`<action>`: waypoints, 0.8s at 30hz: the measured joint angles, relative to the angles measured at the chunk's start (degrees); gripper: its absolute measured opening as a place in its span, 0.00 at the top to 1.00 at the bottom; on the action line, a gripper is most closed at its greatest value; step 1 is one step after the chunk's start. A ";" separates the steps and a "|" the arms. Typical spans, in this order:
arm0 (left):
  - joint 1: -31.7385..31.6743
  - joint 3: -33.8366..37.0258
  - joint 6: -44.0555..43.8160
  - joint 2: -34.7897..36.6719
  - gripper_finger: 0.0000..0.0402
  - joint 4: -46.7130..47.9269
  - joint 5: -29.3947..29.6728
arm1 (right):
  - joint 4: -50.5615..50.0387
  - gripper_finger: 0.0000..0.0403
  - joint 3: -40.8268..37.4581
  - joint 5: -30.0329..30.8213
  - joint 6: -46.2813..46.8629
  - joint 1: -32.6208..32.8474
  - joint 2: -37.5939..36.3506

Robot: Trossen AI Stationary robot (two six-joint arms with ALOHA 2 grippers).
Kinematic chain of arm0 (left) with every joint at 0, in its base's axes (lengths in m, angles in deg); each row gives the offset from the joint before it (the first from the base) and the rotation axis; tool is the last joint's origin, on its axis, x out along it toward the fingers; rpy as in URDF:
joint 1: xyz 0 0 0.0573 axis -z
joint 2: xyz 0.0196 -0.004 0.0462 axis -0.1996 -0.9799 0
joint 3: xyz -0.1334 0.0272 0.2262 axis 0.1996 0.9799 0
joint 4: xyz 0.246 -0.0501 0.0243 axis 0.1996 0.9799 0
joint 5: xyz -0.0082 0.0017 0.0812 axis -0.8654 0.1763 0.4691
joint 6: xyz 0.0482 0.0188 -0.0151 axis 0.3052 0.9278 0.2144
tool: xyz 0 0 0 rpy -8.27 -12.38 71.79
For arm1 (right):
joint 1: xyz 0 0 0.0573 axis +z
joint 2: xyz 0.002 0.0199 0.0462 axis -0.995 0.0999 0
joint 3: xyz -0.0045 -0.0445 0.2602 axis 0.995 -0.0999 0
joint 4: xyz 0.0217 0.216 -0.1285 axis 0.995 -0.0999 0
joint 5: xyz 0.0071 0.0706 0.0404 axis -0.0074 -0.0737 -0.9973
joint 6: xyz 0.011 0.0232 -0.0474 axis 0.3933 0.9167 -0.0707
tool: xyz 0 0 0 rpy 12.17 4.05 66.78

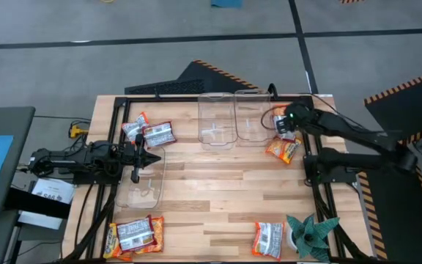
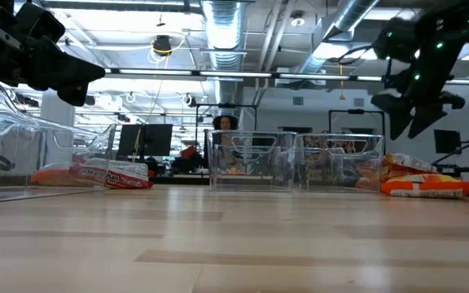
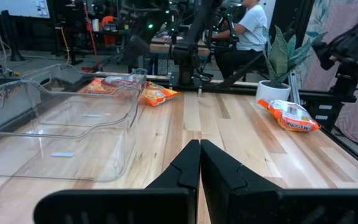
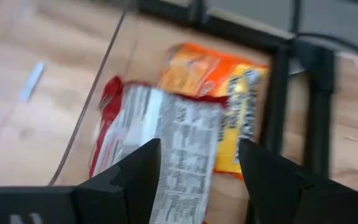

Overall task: Sort Maruchan noodles
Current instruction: Put the red noodle pack into the top right transparent bin

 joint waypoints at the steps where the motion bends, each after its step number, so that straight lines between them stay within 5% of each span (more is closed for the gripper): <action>1: 0.01 0.00 0.00 -0.01 1.00 0.01 -0.01 | 0.65 0.41 0.00 -3.01 -2.74 -1.81 1.23; 12: -0.01 -0.01 0.00 -0.02 1.00 0.00 -0.01 | 2.69 0.41 1.82 -27.87 -18.66 -15.67 7.81; 24: 0.00 -0.02 0.00 -0.02 1.00 0.02 -0.01 | 4.11 0.41 1.72 -25.50 -16.85 -16.52 17.67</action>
